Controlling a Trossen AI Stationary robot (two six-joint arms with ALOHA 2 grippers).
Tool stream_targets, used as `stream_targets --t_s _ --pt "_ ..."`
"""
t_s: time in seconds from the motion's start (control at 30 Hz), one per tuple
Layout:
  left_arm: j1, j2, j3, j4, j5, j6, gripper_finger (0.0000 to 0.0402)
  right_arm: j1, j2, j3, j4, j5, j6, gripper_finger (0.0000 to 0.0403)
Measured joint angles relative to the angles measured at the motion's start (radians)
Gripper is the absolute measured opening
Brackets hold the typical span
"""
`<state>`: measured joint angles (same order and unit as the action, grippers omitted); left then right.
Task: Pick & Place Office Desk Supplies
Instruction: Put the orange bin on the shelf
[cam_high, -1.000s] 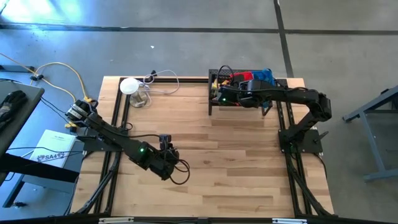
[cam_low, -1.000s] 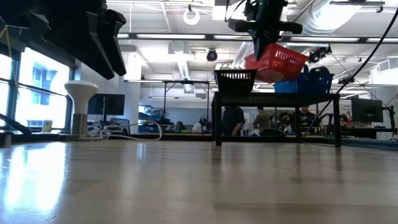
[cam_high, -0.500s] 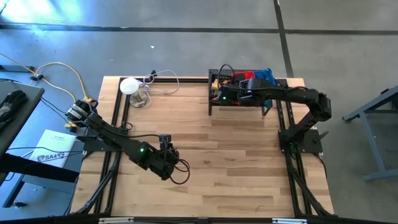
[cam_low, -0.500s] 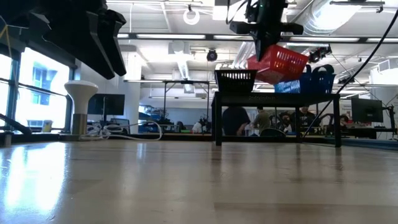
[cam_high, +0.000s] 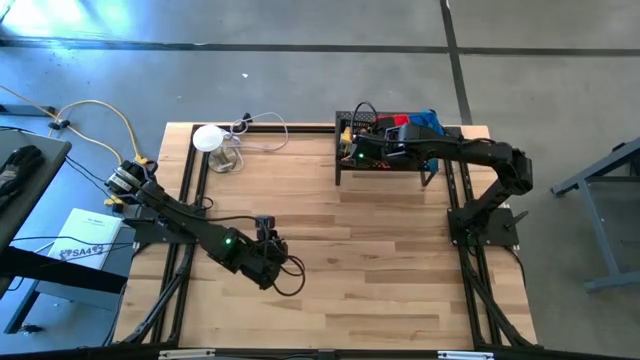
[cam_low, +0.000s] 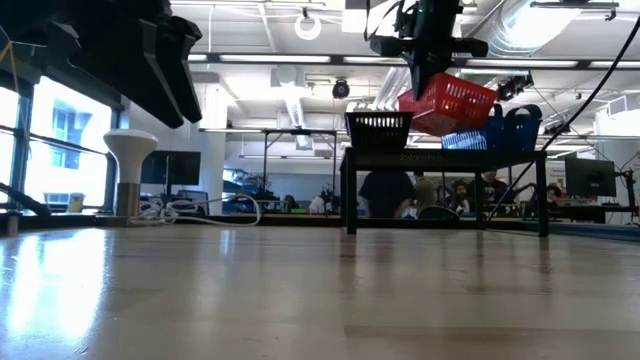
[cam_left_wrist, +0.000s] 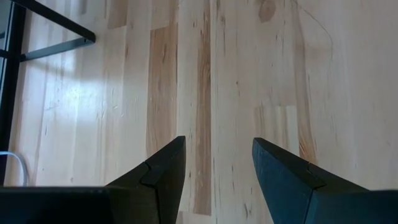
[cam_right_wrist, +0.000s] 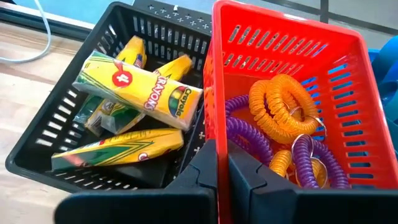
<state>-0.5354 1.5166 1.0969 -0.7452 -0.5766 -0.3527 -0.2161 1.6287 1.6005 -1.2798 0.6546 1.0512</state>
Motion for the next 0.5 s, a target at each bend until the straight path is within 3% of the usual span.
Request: stream_targets --t_s 0.5 --pt "-0.029 0.0 0.0 -0.034 -0.001 -0.015 0.0177 -0.004 0.044 0.001 0.068 -0.018 -0.037 0.0003"
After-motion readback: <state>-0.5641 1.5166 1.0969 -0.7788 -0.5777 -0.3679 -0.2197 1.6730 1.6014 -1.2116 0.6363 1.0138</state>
